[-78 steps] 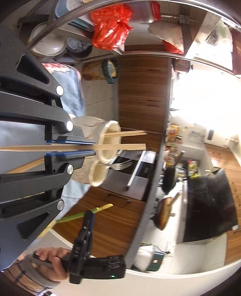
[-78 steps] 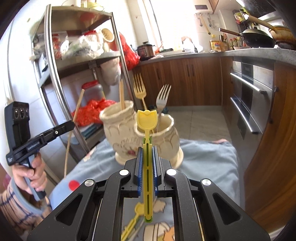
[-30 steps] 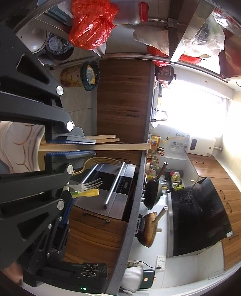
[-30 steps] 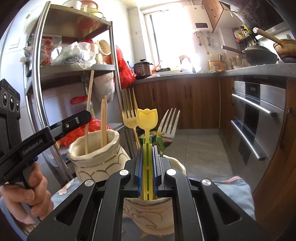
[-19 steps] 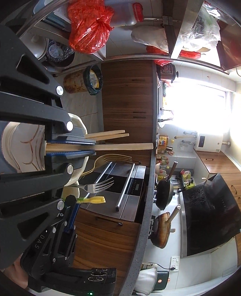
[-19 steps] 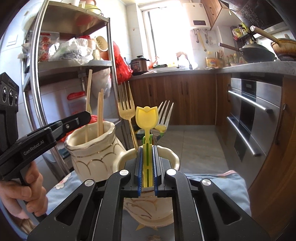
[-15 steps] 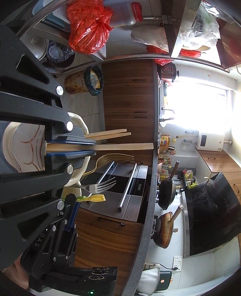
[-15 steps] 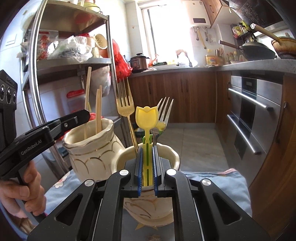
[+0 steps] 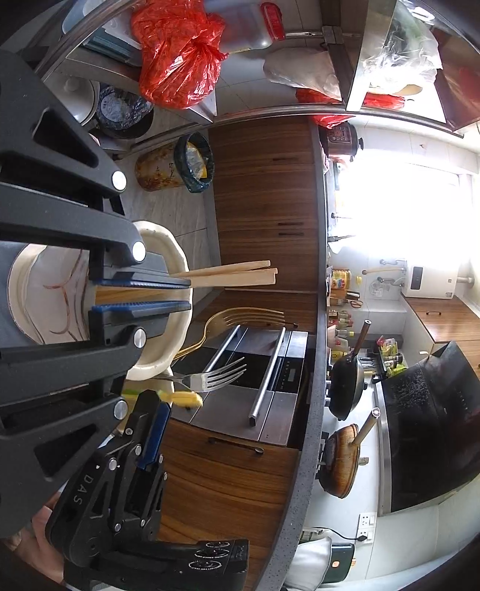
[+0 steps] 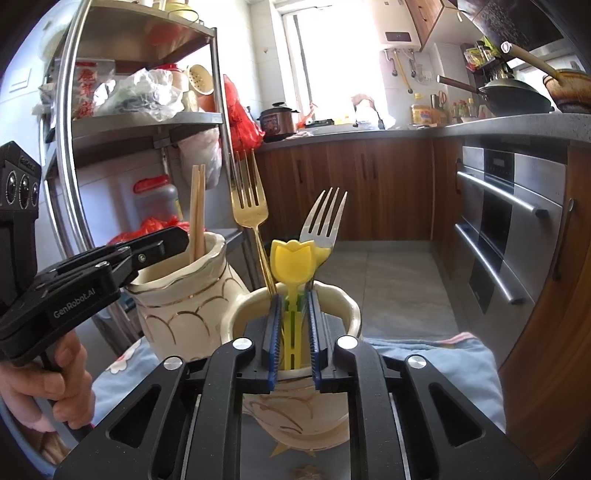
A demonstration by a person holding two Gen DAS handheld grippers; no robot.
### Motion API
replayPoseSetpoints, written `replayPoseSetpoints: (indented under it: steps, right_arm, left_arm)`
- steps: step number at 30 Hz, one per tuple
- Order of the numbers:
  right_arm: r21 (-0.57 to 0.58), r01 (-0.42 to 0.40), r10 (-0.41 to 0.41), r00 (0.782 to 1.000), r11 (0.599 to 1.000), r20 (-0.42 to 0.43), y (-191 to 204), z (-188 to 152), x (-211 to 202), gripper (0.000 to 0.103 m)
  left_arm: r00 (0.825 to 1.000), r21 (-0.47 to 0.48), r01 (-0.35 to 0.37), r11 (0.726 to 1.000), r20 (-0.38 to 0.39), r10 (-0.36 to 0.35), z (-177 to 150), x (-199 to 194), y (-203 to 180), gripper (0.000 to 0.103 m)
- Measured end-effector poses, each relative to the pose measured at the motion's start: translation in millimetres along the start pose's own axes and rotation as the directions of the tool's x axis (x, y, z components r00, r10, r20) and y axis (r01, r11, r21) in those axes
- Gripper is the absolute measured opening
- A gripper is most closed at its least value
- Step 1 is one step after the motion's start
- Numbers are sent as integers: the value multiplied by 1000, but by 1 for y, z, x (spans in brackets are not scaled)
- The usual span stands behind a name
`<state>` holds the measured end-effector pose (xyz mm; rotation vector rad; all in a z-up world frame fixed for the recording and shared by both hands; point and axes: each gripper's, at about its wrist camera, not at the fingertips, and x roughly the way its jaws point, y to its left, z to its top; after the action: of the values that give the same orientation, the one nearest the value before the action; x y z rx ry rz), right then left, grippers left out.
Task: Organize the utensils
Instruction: 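Open both tools and move them back over the remaining utensils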
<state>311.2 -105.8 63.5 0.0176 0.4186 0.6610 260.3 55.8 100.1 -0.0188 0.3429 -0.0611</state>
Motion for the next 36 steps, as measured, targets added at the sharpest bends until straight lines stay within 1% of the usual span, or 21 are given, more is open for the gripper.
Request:
replayPoseSetpoints:
  steps: [1,3,5,7,9,11,13,16,17,18,19,23,25,27,29,31,33,34,36]
  right_arm:
    - [0,2,-2,1000,1000,3,0,0,-1,21]
    - [4,5,-5,1000,1000,11,-1,0,-3,32]
    - [7,4,-4,1000,1000,21,-1,0,-5,34]
    - [7,1,-1,1000,1000,30,-2,1,-7,36]
    - [5,-2,2,999,1000,40,-2,1,-10,38]
    - [1,-3,3,999,1000,48,-2,1,-14,39]
    - [-7,-1,1,998,1000,57,-2,1,-18,42]
    - [0,5,-5,998,1000,70,-7,1,-26,47]
    - [7,10,-10,997,1000,75,-9,1,-29,52]
    - [14,13,-14,997,1000,79,-11,1,-31,55]
    - [23,14,-16,996,1000,83,-14,0,-35,56]
    - [38,28,-32,995,999,95,-21,-4,-47,67]
    - [40,36,-40,995,999,93,-23,-8,-52,69]
    - [49,43,-47,995,998,89,-24,-14,-57,76]
    - [55,42,-47,996,998,82,-26,-20,-62,79]
    - [59,46,-50,996,997,73,-26,-25,-66,82]
    - [66,46,-51,996,997,69,-27,-29,-70,87]
    - [70,47,-52,996,996,66,-27,-31,-73,88]
    - [82,65,-70,996,994,56,-29,-36,-76,92]
  left_arm:
    - [1000,0,-1,1000,1,1,0,0,0,6]
    - [1000,-5,3,1000,3,-3,0,0,0,9]
    - [1000,-13,2,1000,6,-2,0,-1,2,15]
    - [1000,-20,2,1000,12,-1,1,-3,3,17]
    - [1000,-23,1,1000,22,0,2,-7,4,24]
    - [999,-26,1,1000,37,0,2,-12,4,38]
    - [999,-20,0,1000,51,1,2,-17,4,41]
    - [998,-18,-4,1000,67,5,3,-26,5,51]
    - [997,-20,-8,1000,71,10,3,-29,5,55]
    - [997,-22,-13,1000,77,15,2,-33,6,56]
    - [997,-24,-16,1000,82,18,1,-37,7,57]
    - [994,-25,-26,999,104,29,-3,-54,8,68]
    - [993,-18,-35,999,108,37,-7,-63,7,71]
    - [994,-11,-39,999,106,40,-13,-70,5,72]
    - [994,-1,-51,999,98,50,-21,-76,4,74]
    - [995,-3,-49,999,84,49,-29,-81,3,75]
    - [996,-8,-47,999,70,48,-37,-86,5,75]
    - [997,-9,-46,999,59,47,-42,-87,5,75]
    - [998,-9,-44,999,40,45,-50,-90,5,75]
